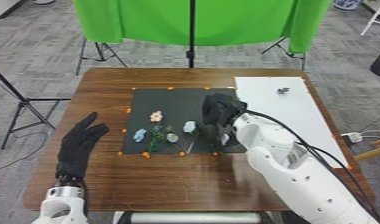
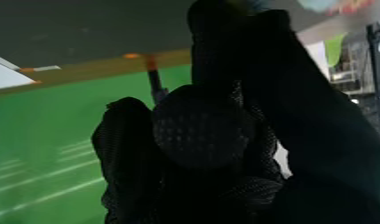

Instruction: Arrange flowers

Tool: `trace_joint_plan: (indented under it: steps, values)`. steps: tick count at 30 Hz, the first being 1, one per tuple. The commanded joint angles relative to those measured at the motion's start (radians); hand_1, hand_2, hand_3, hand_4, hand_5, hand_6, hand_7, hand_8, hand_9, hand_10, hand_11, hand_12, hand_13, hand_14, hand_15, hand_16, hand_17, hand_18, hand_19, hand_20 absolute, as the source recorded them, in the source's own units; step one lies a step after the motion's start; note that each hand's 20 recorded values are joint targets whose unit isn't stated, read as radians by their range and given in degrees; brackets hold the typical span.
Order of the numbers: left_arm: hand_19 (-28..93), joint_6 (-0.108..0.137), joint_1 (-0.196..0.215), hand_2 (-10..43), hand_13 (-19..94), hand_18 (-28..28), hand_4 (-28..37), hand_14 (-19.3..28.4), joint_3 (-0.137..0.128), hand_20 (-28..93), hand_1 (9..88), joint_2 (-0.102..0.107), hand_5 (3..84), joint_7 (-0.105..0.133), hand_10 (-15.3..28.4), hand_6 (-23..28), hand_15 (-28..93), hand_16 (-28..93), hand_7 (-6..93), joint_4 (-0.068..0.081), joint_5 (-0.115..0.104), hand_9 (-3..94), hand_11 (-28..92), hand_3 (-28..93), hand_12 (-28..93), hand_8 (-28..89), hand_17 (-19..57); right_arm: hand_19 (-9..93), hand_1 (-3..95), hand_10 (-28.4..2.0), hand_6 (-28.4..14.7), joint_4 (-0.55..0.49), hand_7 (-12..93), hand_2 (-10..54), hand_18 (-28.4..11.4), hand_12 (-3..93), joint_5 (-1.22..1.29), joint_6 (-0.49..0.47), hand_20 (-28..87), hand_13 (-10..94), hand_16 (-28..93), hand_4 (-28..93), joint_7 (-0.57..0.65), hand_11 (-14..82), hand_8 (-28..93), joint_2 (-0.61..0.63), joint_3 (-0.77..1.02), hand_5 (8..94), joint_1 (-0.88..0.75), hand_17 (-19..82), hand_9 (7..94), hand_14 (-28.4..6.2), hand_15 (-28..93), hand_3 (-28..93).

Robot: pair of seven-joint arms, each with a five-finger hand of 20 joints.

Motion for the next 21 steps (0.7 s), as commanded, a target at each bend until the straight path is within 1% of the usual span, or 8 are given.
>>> trace_joint_plan:
  steps: [1, 6, 8, 15, 17, 19, 20, 21]
  values:
    - [10, -0.011, 0.008, 0.4, 38, 14.3, -23.8, 16.4, -0.006, 26, 21.2, 0.009, 43.1, -0.019, 13.8, 3.5, 20, 7, 9.5, 0.005, 0.003, 46.9, 21, 65, 17, -4, 5.0, 93, 51.3, -10.0, 1.0, 0.011, 17, -9.5, -9.2, 30.4, -0.02, -0.025, 56, 93, 35, -14, -0.011, 19.0, 5, -0.008, 0.008, 67.4, -0.013, 65, 85.7, -0.9, 56, 56]
    - [10, -0.017, 0.0, 0.3, 38, 14.2, -23.9, 16.4, 0.0, 26, 21.2, 0.007, 43.1, -0.021, 13.7, 3.6, 20, 7, 9.5, 0.008, 0.008, 46.9, 21, 65, 17, -4, 5.0, 93, 47.8, -10.3, 1.6, 0.006, 17, -9.5, -9.4, 27.6, -0.031, -0.031, 56, 93, 35, -15, -0.017, 21.8, 0, -0.006, 0.022, 65.6, -0.012, 65, 84.7, -1.0, 56, 60]
    - [10, -0.023, 0.002, 0.3, 38, 14.2, -23.9, 16.4, 0.002, 26, 21.1, 0.006, 43.1, -0.021, 13.8, 3.6, 20, 7, 9.4, 0.009, 0.008, 46.9, 21, 65, 17, -4, 5.0, 93, 46.0, -10.7, 1.7, -0.001, 17, -9.5, -9.5, 25.0, -0.039, -0.036, 56, 93, 35, -15, -0.011, 23.7, -8, 0.001, 0.029, 64.9, -0.01, 65, 84.0, -1.1, 57, 60]
    - [10, -0.012, 0.01, 0.4, 38, 14.3, -23.9, 16.5, -0.005, 26, 21.3, 0.001, 43.1, -0.012, 13.7, 3.6, 20, 7, 9.4, 0.003, 0.007, 46.9, 21, 65, 17, -4, 5.0, 93, 40.7, -11.9, 0.9, -0.014, 15, -9.5, -9.8, 24.2, -0.075, 0.011, 57, 93, 35, -16, -0.019, 27.4, -8, 0.01, 0.08, 61.8, 0.008, 65, 82.5, -1.1, 58, 59]
    - [10, -0.012, 0.008, 0.3, 38, 14.3, -23.9, 16.5, -0.003, 26, 21.3, -0.001, 43.1, -0.009, 13.7, 3.6, 20, 7, 9.4, 0.004, 0.008, 46.9, 21, 65, 17, -4, 5.0, 93, 35.8, -12.1, 0.8, 0.009, 15, -9.5, -9.8, 24.6, -0.091, 0.089, 57, 92, 35, -15, 0.005, 28.1, -8, 0.004, 0.107, 61.6, 0.028, 65, 82.3, -1.3, 58, 59]
    - [10, -0.012, 0.007, 0.4, 38, 14.2, -23.9, 16.4, -0.002, 26, 21.3, -0.002, 43.1, -0.009, 13.7, 3.6, 20, 7, 9.4, 0.005, 0.008, 46.9, 21, 65, 17, -4, 5.0, 93, 35.1, -12.4, 0.6, 0.057, 15, -9.5, -10.3, 24.6, -0.124, 0.146, 58, 92, 35, -14, 0.024, 28.3, -8, -0.006, 0.14, 62.2, 0.056, 65, 82.4, -1.7, 58, 59]
    - [10, -0.012, 0.008, 0.4, 38, 14.3, -23.9, 16.4, -0.002, 26, 21.3, -0.002, 43.1, -0.01, 13.7, 3.6, 20, 7, 9.4, 0.005, 0.008, 46.9, 21, 65, 17, -4, 5.0, 93, 35.1, -12.6, 0.5, 0.091, 15, -9.5, -10.5, 24.7, -0.14, 0.163, 58, 92, 35, -14, 0.036, 28.3, -8, -0.013, 0.156, 62.4, 0.074, 65, 82.4, -2.0, 58, 59]
    - [10, -0.01, 0.01, 0.4, 38, 14.3, -23.9, 16.4, -0.001, 26, 21.3, -0.003, 43.1, -0.008, 13.7, 3.6, 20, 7, 9.3, 0.004, 0.007, 46.9, 21, 65, 17, -4, 5.0, 93, 35.1, -12.7, 0.5, 0.124, 15, -9.5, -11.0, 24.8, -0.156, 0.139, 59, 91, 35, -14, 0.049, 28.3, -8, -0.021, 0.174, 62.5, 0.095, 64, 82.2, -2.3, 58, 60]
